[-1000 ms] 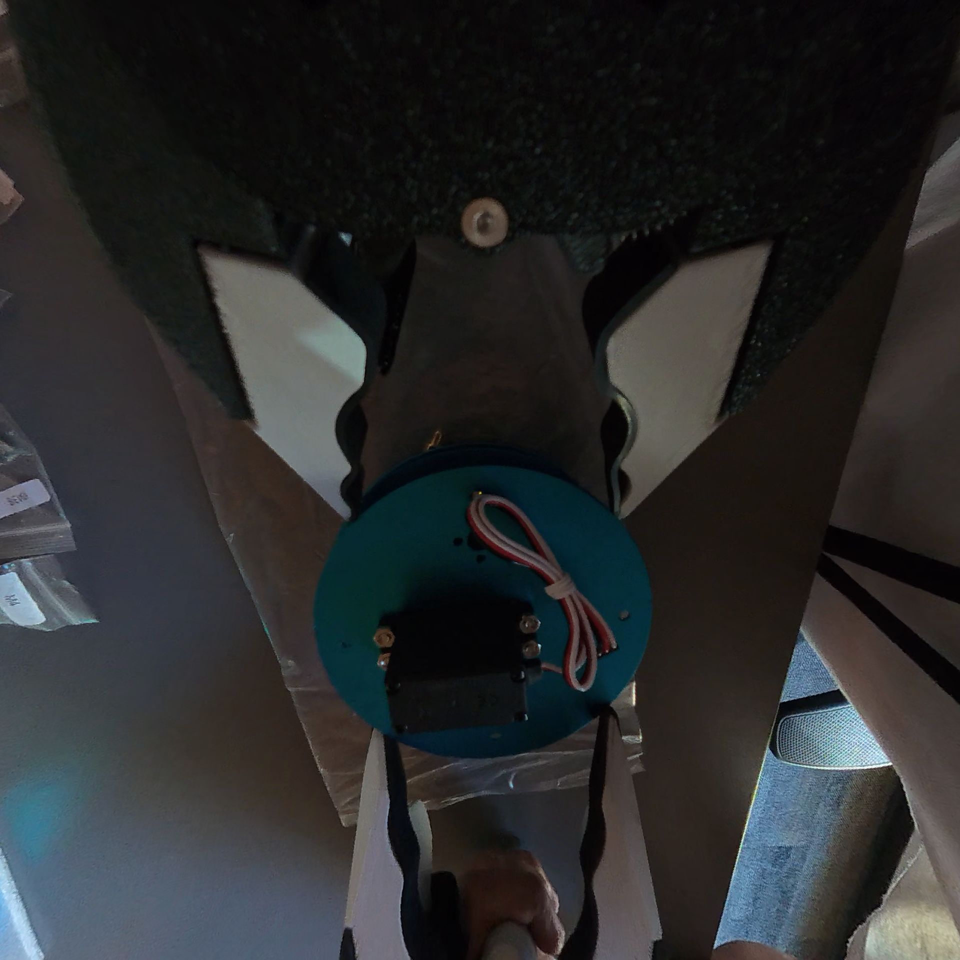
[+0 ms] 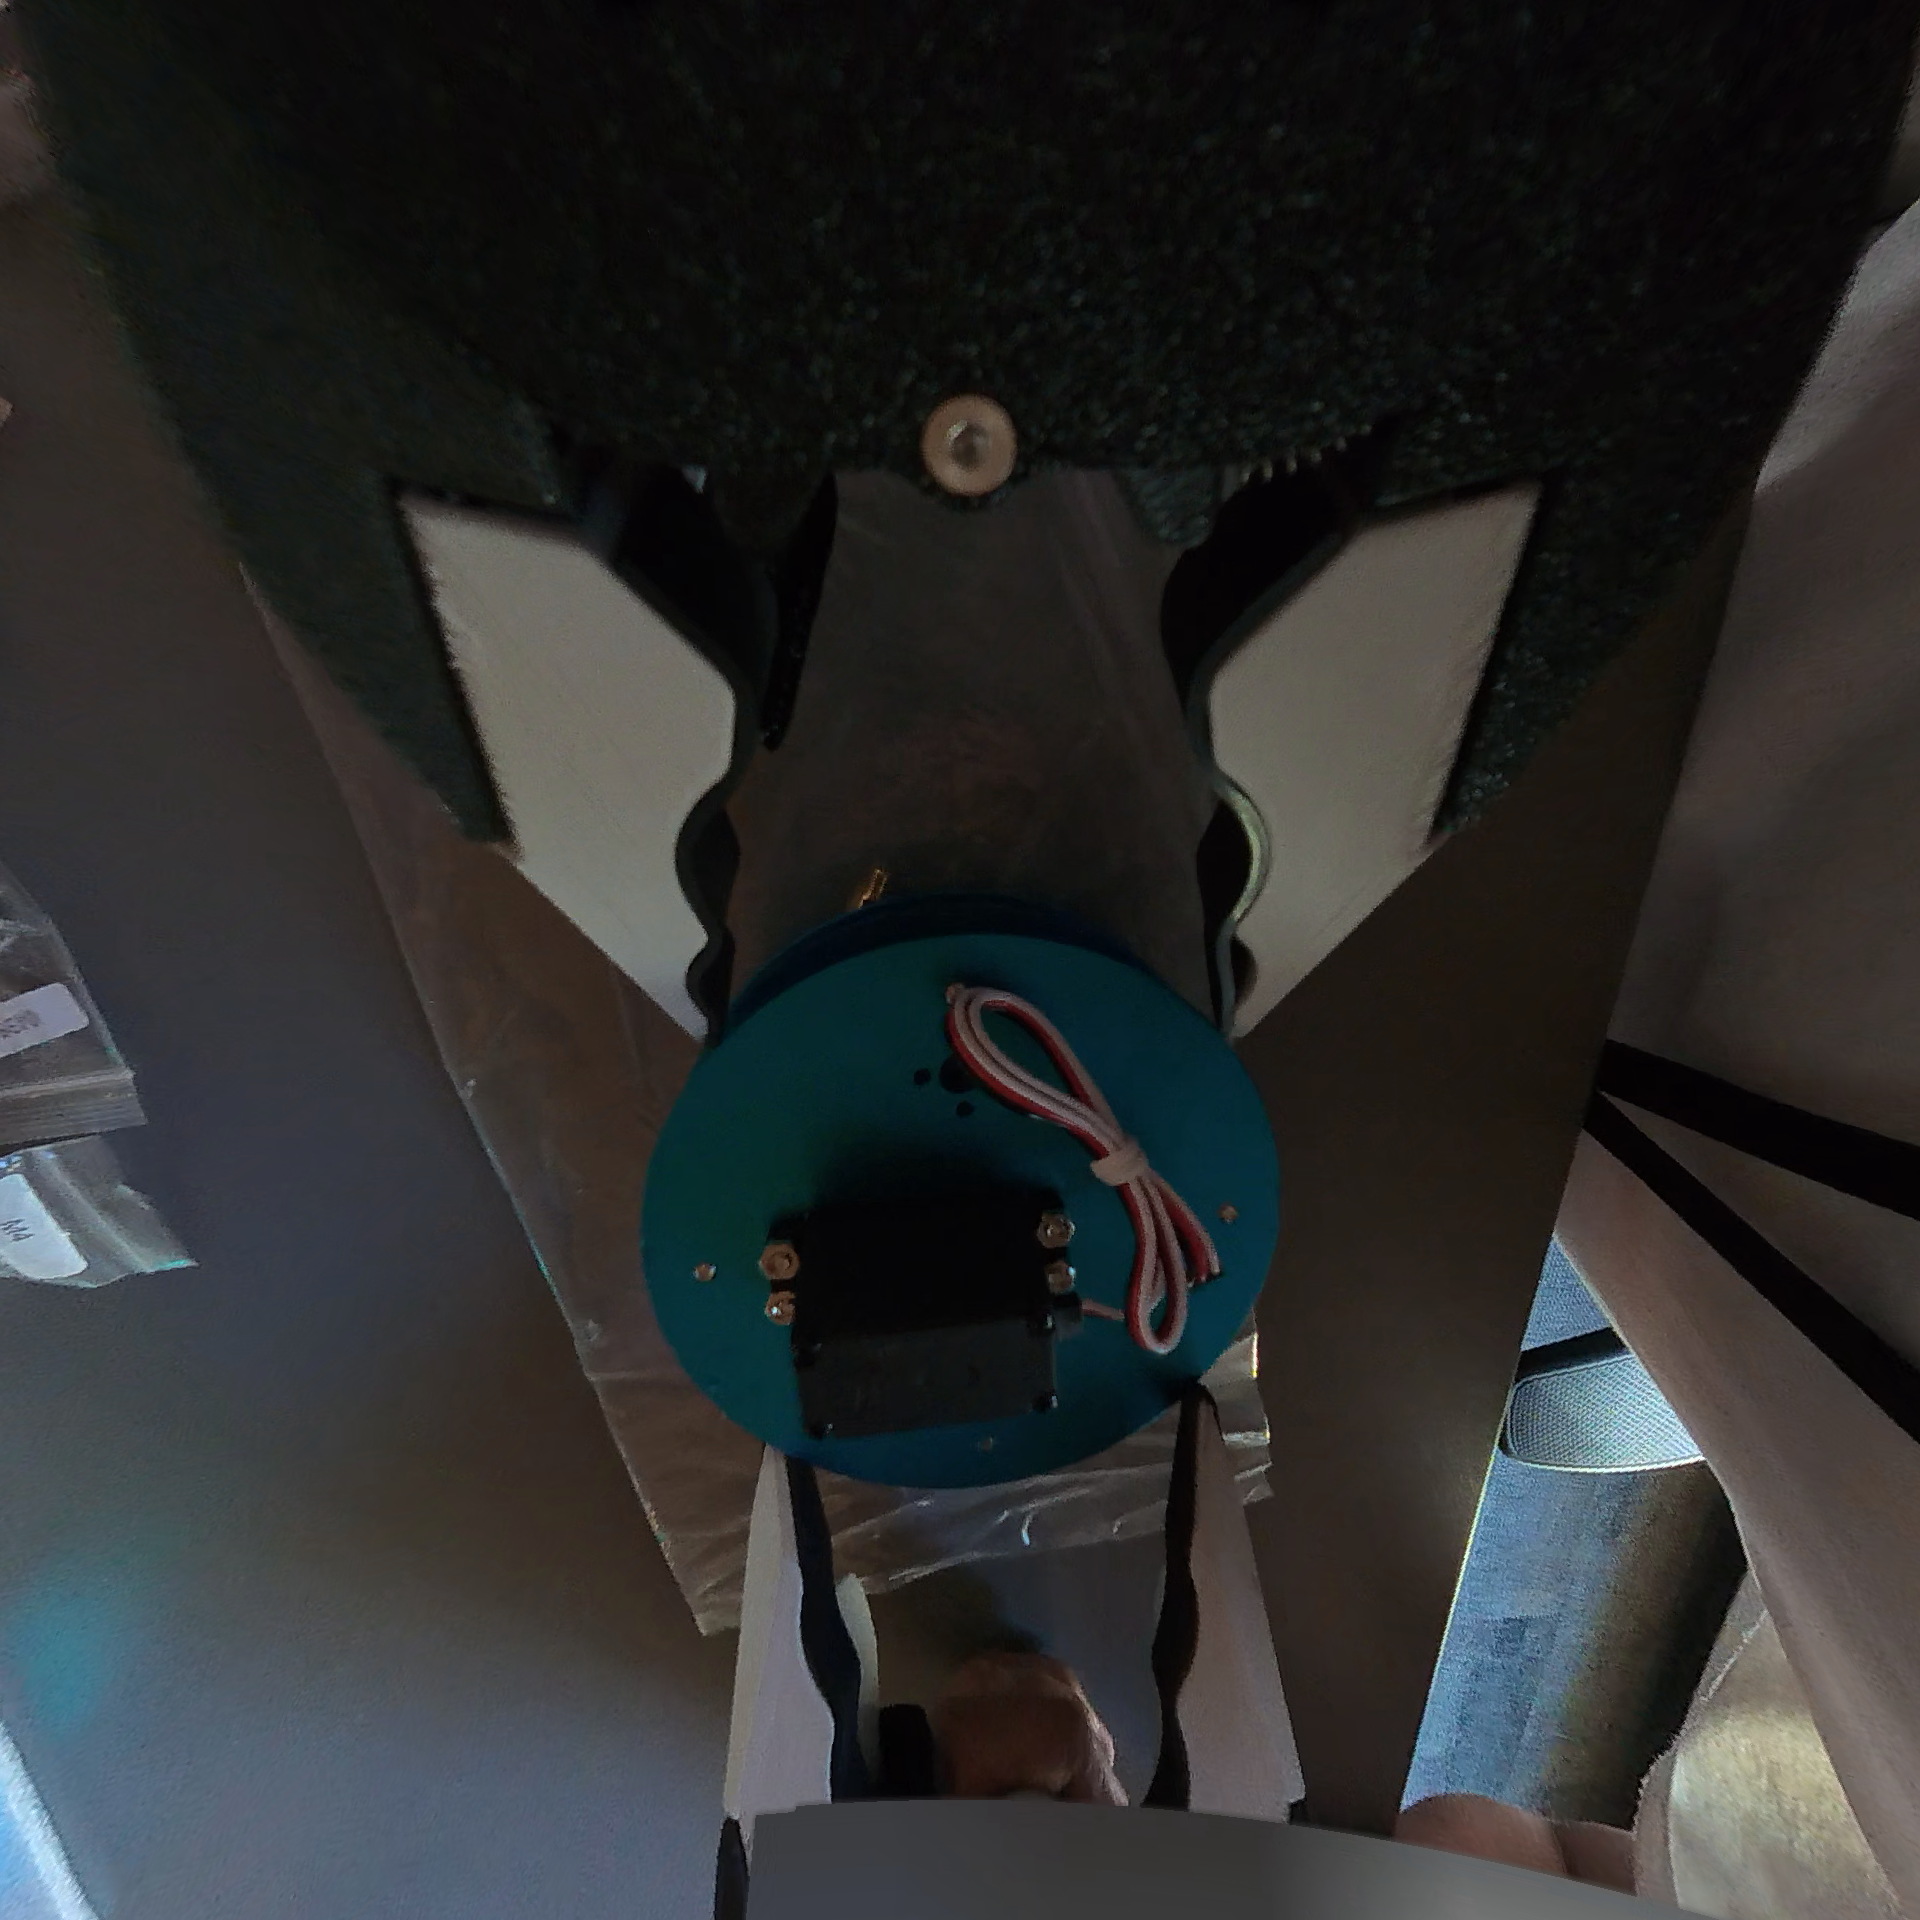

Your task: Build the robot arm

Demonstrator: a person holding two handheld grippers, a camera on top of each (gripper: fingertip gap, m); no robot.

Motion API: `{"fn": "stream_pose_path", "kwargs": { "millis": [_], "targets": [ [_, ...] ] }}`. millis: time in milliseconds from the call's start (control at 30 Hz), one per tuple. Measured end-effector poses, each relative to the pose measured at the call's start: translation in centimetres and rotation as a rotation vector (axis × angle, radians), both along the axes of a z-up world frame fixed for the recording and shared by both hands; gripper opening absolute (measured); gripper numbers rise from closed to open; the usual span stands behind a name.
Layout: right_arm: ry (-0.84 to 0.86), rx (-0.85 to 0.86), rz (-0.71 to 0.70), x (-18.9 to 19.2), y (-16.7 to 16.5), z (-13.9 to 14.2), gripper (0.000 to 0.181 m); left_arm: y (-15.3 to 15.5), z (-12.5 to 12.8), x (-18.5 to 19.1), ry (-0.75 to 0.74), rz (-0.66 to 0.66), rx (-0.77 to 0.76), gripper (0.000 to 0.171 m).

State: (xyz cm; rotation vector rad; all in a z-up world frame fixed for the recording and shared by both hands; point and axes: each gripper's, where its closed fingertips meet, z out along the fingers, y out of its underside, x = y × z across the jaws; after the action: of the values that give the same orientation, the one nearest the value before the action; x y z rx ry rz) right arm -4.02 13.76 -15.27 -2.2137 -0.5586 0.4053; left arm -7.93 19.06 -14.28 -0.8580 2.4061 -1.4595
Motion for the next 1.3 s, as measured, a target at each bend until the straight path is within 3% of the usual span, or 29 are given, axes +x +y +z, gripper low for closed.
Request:
{"fn": "stream_pose_path", "kwargs": {
  "millis": [100, 400, 567, 967, 1067, 1167, 1300],
  "targets": [
    [-0.027, -0.015, 0.004, 0.3, -0.3, -0.3, 0.090, 0.0, -0.2, 0.0, -0.001, -0.001, 0.007, 0.081],
    [0.028, 0.059, 0.002, 0.4, -0.5, 2.2, 0.076, 0.7, 1.1, -0.2, -0.010, 0.005, -0.048, 0.075],
    [0.020, 0.075, 0.024, -0.2, -0.3, 1.9, 0.059, 0.6, 1.3, -0.5, -0.012, -0.010, -0.061, 0.053],
    [-0.024, 0.075, 0.024, -0.9, 0.1, 1.4, 0.053, 0.8, 0.4, -0.4, -0.055, 0.005, 0.014, 0.038],
    [-0.027, 0.107, 0.037, -1.2, 0.0, 2.1, 0.043, 0.8, 1.0, -0.4, -0.085, 0.007, 0.004, 0.032],
    [0.014, 0.119, 0.037, -1.7, 0.1, 2.8, 0.047, 0.6, 1.1, -0.6, -0.065, -0.003, -0.015, 0.032],
    [0.038, 0.112, -0.007, -2.1, 1.0, 2.3, 0.068, 0.1, 0.5, -0.7, -0.060, -0.009, -0.003, 0.035]
  ]
}}
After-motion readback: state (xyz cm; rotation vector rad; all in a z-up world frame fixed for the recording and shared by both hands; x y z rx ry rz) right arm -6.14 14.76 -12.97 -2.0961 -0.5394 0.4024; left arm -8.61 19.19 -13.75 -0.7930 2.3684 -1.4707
